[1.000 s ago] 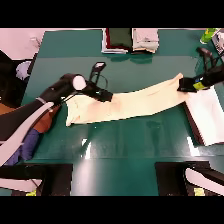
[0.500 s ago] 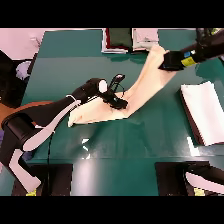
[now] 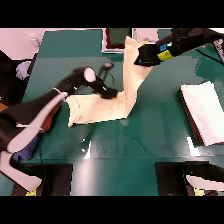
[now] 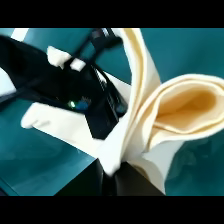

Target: Fold the shirts.

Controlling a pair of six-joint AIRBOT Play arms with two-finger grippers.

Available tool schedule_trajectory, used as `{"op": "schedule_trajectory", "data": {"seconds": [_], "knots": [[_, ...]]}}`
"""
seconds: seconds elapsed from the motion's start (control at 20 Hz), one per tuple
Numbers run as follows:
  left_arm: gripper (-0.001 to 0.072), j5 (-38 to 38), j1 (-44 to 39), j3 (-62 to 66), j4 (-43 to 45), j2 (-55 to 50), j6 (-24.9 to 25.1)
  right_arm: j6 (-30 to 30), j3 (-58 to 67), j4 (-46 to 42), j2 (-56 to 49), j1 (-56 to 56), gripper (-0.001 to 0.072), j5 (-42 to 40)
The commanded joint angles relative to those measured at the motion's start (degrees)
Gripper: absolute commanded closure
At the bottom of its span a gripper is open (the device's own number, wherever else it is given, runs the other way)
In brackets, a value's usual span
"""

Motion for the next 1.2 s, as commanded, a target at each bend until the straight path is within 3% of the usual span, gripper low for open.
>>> {"op": "schedule_trajectory", "data": {"seconds": [0.0,0.2,0.4,0.45,0.5,0.55,0.6,0.85,1.1,1.15], "knots": [[0.0681,-3.13,7.23,0.02,8.96,9.57,-0.5,0.92,-1.92,3.32,-0.63,4.48,0.0698,-8.2],[0.068,-5.95,15.91,0.02,19.1,21.73,-0.48,0.72,-2.84,5.9,-6.27,12.5,0.0696,-16.92],[0.068,-8.2,21.7,0.02,20.55,30.16,0.94,-1.31,1.79,5.95,-19.58,21.62,0.069,-23.63],[0.068,-8.87,21.9,0.02,21.2,31.45,0.94,-2.69,4.04,5.99,-23.3,23.74,0.0646,-25.55],[0.068,-9.73,21.88,0.02,22.4,32.37,0.94,-3.23,6.49,5.88,-26.36,25.33,0.0469,-26.47],[0.0681,-10.56,21.88,0.02,22.67,32.87,0.96,-3.13,8.85,5.95,-28.7,26.27,0.0371,-26.62],[0.068,-11.32,21.88,0.0,22.82,33.11,0.96,-3.1,10.88,5.9,-30.03,26.51,0.0372,-26.14],[0.0681,-14.51,21.88,-0.02,22.56,33.29,0.94,-2.36,2.1,-0.61,-21.62,20.09,0.0372,-20.79],[0.0681,-14.25,21.88,-0.04,17.75,33.27,0.98,4.52,-15.28,-10.78,-11.39,8.44,0.037,-11.45],[0.0681,-13.84,21.88,-0.04,17.07,33.27,1.03,5.03,-17.88,-10.49,-10.36,6.29,0.0306,-11.37]]}}
